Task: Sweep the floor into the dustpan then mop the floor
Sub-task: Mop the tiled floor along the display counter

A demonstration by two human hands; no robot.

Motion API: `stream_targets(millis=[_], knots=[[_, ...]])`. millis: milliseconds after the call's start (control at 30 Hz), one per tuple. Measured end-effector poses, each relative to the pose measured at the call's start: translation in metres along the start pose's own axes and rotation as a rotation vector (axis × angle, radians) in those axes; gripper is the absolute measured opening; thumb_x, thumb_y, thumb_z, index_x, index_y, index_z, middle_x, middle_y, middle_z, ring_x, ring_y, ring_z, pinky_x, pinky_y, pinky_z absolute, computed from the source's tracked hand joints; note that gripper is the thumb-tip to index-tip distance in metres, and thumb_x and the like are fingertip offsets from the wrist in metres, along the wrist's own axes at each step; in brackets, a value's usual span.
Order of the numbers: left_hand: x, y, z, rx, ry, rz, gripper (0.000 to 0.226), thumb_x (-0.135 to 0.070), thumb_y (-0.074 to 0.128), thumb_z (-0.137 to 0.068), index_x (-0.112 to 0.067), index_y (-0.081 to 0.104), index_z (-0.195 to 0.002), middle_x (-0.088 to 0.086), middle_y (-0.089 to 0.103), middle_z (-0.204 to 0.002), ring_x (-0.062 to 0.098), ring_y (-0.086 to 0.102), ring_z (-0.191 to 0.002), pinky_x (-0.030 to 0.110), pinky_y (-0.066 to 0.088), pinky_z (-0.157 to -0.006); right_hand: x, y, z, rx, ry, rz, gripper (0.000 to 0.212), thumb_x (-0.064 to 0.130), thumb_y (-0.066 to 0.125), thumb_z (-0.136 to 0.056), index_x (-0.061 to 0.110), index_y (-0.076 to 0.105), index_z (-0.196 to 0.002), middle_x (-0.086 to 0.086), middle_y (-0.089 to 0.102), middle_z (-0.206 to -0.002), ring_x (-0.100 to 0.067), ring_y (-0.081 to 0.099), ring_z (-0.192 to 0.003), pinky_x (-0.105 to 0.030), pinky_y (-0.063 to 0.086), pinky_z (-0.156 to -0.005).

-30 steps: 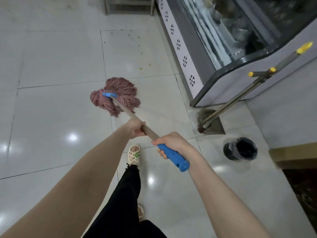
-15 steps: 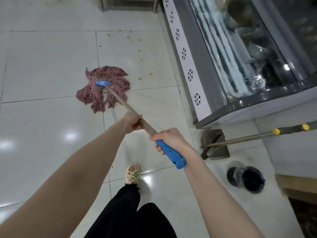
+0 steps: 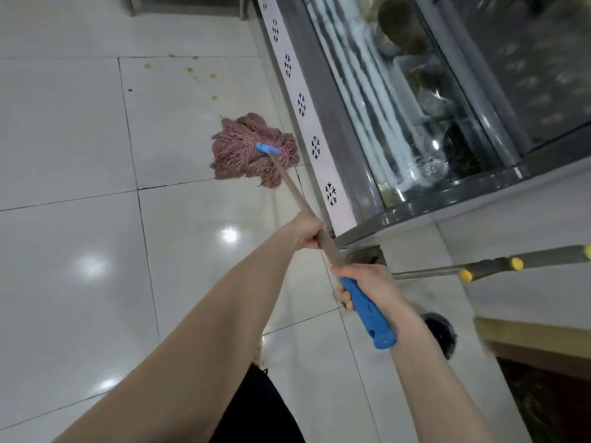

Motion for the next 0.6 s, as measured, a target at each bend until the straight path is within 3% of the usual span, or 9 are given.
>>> stream_targets(millis=[67, 133, 167, 267, 433, 600], knots=[[-0.004, 0.019, -0.005, 0.037, -0.007, 0.0, 0.015, 0.002, 0.048, -0.094, -0.005, 0.051, -0.081, 0.007, 0.057, -0.075, 0.015, 0.059, -0.059, 0.03, 0.056, -0.058, 0.002, -0.013, -0.004, -0.009, 0.006, -0.029, 0.015, 0.01, 0.07, -0.084, 0.0, 0.06, -0.077, -0.011, 0.053, -0.053, -0.014, 0.046, -0.035, -0.018, 0.039, -0.035], [0.001, 0.023, -0.01, 0.055, -0.019, 0.029, 0.009, 0.0, 0.05, -0.094, -0.003, 0.053, -0.087, 0.007, 0.059, -0.077, 0.015, 0.059, -0.064, 0.035, 0.054, -0.07, -0.001, -0.011, -0.007, 0.022, 0.009, -0.02, 0.016, 0.01, 0.068, -0.085, 0.001, 0.058, -0.076, -0.01, 0.052, -0.051, -0.014, 0.045, -0.034, -0.019, 0.039, -0.035], [0.005, 0.018, -0.011, 0.049, -0.024, 0.049, 0.003, -0.001, 0.051, -0.095, -0.001, 0.054, -0.096, 0.008, 0.06, -0.08, 0.016, 0.059, -0.066, 0.036, 0.053, -0.072, -0.002, -0.006, -0.007, 0.05, 0.012, -0.001, 0.016, 0.009, 0.068, -0.085, 0.002, 0.056, -0.077, -0.01, 0.051, -0.05, -0.015, 0.045, -0.034, -0.019, 0.039, -0.035], [0.015, -0.012, -0.005, 0.002, -0.025, 0.055, 0.021, -0.006, 0.052, -0.096, 0.004, 0.051, -0.115, 0.014, 0.06, -0.093, 0.018, 0.06, -0.07, 0.037, 0.054, -0.077, -0.004, 0.022, -0.001, 0.128, 0.028, 0.045, 0.014, 0.008, 0.067, -0.086, 0.002, 0.054, -0.081, -0.01, 0.051, -0.05, -0.015, 0.046, -0.033, -0.02, 0.041, -0.036], [0.018, -0.074, 0.018, -0.066, 0.006, 0.102, 0.015, -0.007, 0.051, -0.097, 0.001, 0.05, -0.109, 0.011, 0.058, -0.082, 0.02, 0.06, -0.074, 0.038, 0.053, -0.083, 0.009, 0.072, 0.013, 0.208, -0.019, 0.112, 0.017, 0.005, 0.069, -0.083, 0.0, 0.054, -0.077, -0.012, 0.052, -0.051, -0.017, 0.047, -0.034, -0.021, 0.042, -0.037], [0.056, -0.161, 0.065, -0.154, 0.012, 0.125, 0.012, -0.008, 0.05, -0.098, 0.003, 0.051, -0.103, 0.017, 0.06, -0.091, 0.028, 0.061, -0.092, 0.039, 0.053, -0.09, -0.013, 0.148, 0.047, 0.307, -0.045, 0.203, 0.016, 0.006, 0.07, -0.082, -0.001, 0.056, -0.081, -0.013, 0.053, -0.055, -0.017, 0.05, -0.035, -0.021, 0.044, -0.039]])
Point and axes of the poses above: each hand's wrist, its own z-axis away from the middle knuckle, its own y-axis out of the palm, x = y × z, the point moved 10 cm from there along -z, towards the middle knuckle
